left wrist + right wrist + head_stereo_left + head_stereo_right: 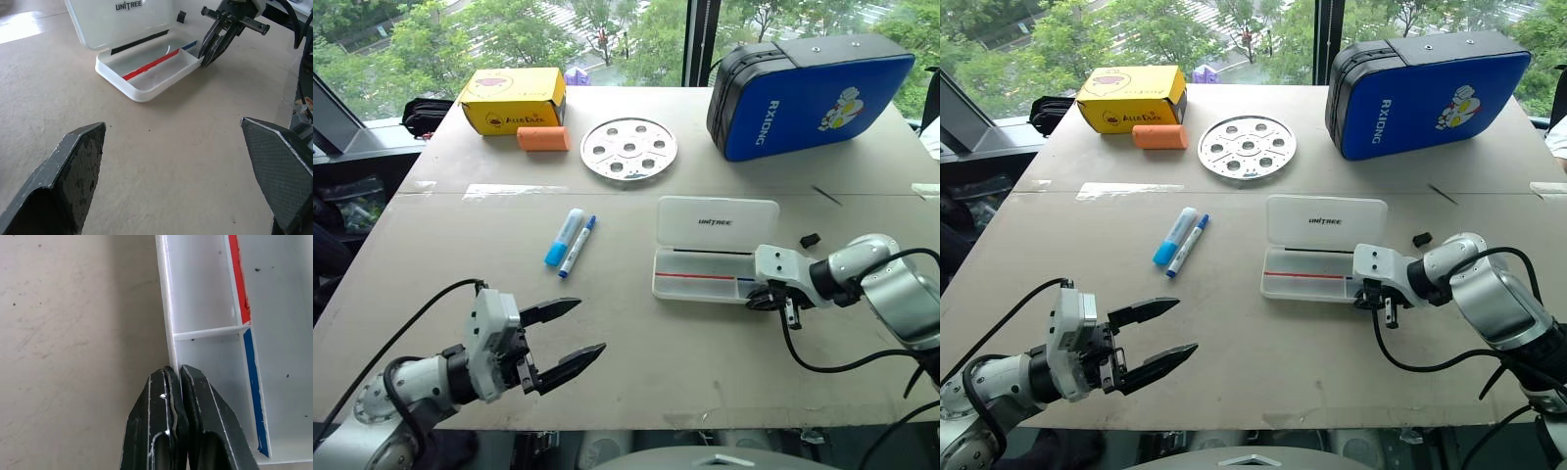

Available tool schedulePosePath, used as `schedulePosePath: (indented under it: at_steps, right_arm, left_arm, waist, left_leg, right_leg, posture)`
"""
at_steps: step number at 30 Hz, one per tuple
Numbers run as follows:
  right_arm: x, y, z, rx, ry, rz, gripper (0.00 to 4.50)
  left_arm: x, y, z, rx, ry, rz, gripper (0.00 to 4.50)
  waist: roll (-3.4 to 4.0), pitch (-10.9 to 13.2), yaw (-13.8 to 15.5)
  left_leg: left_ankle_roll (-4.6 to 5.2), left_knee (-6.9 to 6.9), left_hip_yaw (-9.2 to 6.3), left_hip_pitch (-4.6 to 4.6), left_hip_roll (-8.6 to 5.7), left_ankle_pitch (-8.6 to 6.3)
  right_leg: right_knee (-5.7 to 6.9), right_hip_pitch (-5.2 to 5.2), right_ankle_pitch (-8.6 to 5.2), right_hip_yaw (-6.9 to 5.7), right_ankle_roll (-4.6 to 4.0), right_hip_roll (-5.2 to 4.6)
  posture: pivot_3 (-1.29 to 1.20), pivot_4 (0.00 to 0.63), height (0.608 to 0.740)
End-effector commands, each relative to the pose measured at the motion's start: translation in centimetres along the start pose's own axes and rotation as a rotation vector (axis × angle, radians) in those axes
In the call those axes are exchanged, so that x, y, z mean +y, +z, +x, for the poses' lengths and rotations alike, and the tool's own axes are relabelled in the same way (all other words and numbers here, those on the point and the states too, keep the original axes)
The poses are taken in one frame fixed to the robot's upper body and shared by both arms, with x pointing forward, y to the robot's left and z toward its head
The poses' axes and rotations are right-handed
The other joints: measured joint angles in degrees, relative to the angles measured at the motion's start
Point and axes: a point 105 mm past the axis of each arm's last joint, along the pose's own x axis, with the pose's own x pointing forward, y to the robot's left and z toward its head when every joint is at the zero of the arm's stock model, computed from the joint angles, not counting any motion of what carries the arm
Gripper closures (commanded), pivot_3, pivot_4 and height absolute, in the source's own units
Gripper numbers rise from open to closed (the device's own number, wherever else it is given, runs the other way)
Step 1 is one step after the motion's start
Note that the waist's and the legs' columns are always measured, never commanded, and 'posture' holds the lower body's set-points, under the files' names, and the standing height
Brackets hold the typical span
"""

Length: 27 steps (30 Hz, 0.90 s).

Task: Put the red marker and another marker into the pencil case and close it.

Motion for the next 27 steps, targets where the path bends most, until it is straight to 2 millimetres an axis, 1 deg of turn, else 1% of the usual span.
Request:
schedulePosePath:
  at_steps: [1, 3, 5, 7, 9, 11, 12, 14, 15, 17, 18, 21, 23, 27]
  right_arm:
    - [-0.4, -0.1, -0.8, 0.001, -0.054, 0.006, 4.45]
    - [-0.6, 0.0, -0.9, -0.012, -0.058, -0.035, 4.45]
    - [-0.8, 0.6, -1.0, -0.056, -0.052, -0.062, 4.45]
    - [-0.7, 0.7, -1.2, -0.072, -0.031, -0.090, 3.90]
    - [-0.9, 0.7, -1.5, -0.082, -0.043, -0.116, 3.10]
    - [-0.7, 1.3, -2.5, -0.148, -0.049, -0.124, 2.18]
    - [-0.2, 1.9, -3.3, -0.215, -0.044, -0.130, 1.59]
    - [0.8, 2.9, -4.7, -0.339, -0.040, -0.138, 0.60]
    - [1.5, 3.2, -5.3, -0.393, -0.023, -0.136, 0.25]
    - [3.0, 3.8, -6.6, -0.498, 0.008, -0.135, 0.25]
    - [3.6, 4.4, -7.4, -0.560, -0.009, -0.138, 0.25]
    - [5.0, 5.6, -8.7, -0.682, -0.097, -0.160, 0.25]
    - [5.7, 6.0, -9.0, -0.721, -0.132, -0.154, 0.25]
    - [6.9, 6.3, -8.9, -0.738, -0.180, -0.143, 0.25]
  left_arm:
    - [-0.2, 0.3, 0.3, 0.003, -0.022, 0.015, 0.00]
    - [-0.2, 0.3, 0.4, 0.006, -0.027, 0.017, 0.00]
    - [-0.4, 0.4, 0.5, 0.009, -0.029, 0.018, 0.00]
    - [-0.4, 0.4, 0.6, 0.010, -0.020, 0.013, 0.00]
    - [-0.2, 0.4, 0.6, 0.012, 0.001, 0.011, 0.00]
    - [0.6, 0.4, 0.7, 0.014, 0.077, 0.001, 0.00]
    - [1.2, 0.4, 0.8, 0.017, 0.132, -0.003, 0.00]
    - [2.4, 0.1, 1.1, 0.042, 0.241, -0.038, 0.00]
    - [3.1, -0.1, 1.1, 0.065, 0.303, -0.060, 0.00]
    - [4.0, 0.0, 1.6, 0.079, 0.369, -0.103, 0.00]
    - [4.8, 0.2, 2.1, 0.092, 0.402, -0.116, 0.00]
    - [7.7, 0.8, 3.3, 0.117, 0.529, -0.136, 0.00]
    - [9.1, 0.7, 4.2, 0.143, 0.595, -0.162, 0.00]
    - [10.0, 0.2, 6.4, 0.211, 0.622, -0.182, 0.00]
  waist:
    - [0.00, 0.0, -0.1]
    - [0.00, 0.0, -0.2]
    - [0.00, 0.0, -0.3]
    - [0.00, 0.0, -0.4]
    - [0.00, 0.0, -0.3]
    - [0.00, 0.0, -0.3]
    - [0.00, 0.0, -0.1]
    - [-0.01, 0.0, 0.2]
    - [-0.01, 0.0, 0.2]
    - [-0.02, 0.0, 0.6]
    - [-0.03, 0.0, 0.8]
    - [-0.03, 0.0, 1.2]
    - [-0.15, -0.1, 1.1]
    - [-0.19, -0.1, 0.9]
  left_leg:
    - [0.00, 0.00, 0.00, 0.00, 0.00, 0.00]
    - [0.00, 0.00, 0.00, 0.01, 0.00, 0.00]
    - [0.00, 0.00, 0.01, 0.01, 0.00, 0.00]
    - [0.00, 0.00, 0.02, 0.01, 0.01, 0.00]
    - [0.00, 0.00, 0.01, 0.01, 0.02, 0.00]
    - [0.00, 0.00, 0.00, 0.01, 0.02, 0.00]
    - [0.00, 0.00, -0.01, 0.00, 0.03, 0.00]
    - [0.01, 0.00, -0.05, -0.03, 0.03, 0.00]
    - [0.01, 0.00, -0.05, -0.03, 0.03, 0.00]
    - [0.01, -0.01, -0.11, -0.03, 0.06, 0.00]
    - [0.01, 0.01, -0.12, -0.01, 0.06, 0.00]
    - [0.01, 0.05, -0.23, 0.00, 0.02, 0.00]
    - [0.01, 0.07, -0.27, 0.10, 0.02, 0.00]
    - [0.00, 0.09, -0.31, 0.13, -0.01, 0.00]
  right_leg:
    - [0.00, 0.00, 0.00, 0.01, 0.00, 0.00]
    - [0.01, 0.00, 0.00, 0.00, 0.00, 0.04]
    - [0.01, 0.00, 0.00, 0.01, 0.00, 0.05]
    - [0.01, -0.01, 0.00, 0.03, 0.00, 0.05]
    - [0.01, -0.01, 0.00, 0.03, 0.00, 0.06]
    - [0.01, -0.01, 0.00, 0.03, 0.00, 0.07]
    - [0.01, -0.01, 0.00, 0.04, 0.00, 0.07]
    - [0.00, 0.00, 0.00, 0.04, 0.01, 0.07]
    - [0.01, 0.01, 0.01, 0.07, 0.02, 0.07]
    - [0.00, 0.03, 0.01, 0.04, 0.03, 0.07]
    - [0.02, 0.04, 0.01, 0.04, 0.04, 0.08]
    - [0.07, 0.11, 0.02, -0.04, 0.05, 0.12]
    - [0.06, 0.23, 0.02, -0.06, 0.04, 0.18]
    - [0.05, 0.28, 0.02, -0.09, 0.04, 0.21]
  posture:
    - [0.00, 0.150, 0.740]
    - [0.00, 0.150, 0.740]
    - [0.00, 0.150, 0.740]
    - [0.00, 0.150, 0.740]
    - [0.00, 0.150, 0.740]
    - [0.00, 0.150, 0.740]
    - [0.00, 0.150, 0.740]
    - [0.00, 0.150, 0.740]
    - [0.00, 0.150, 0.740]
    - [0.00, 0.150, 0.740]
    - [0.00, 0.150, 0.740]
    - [0.00, 0.150, 0.740]
    - [0.00, 0.150, 0.740]
    - [0.00, 0.150, 0.740]
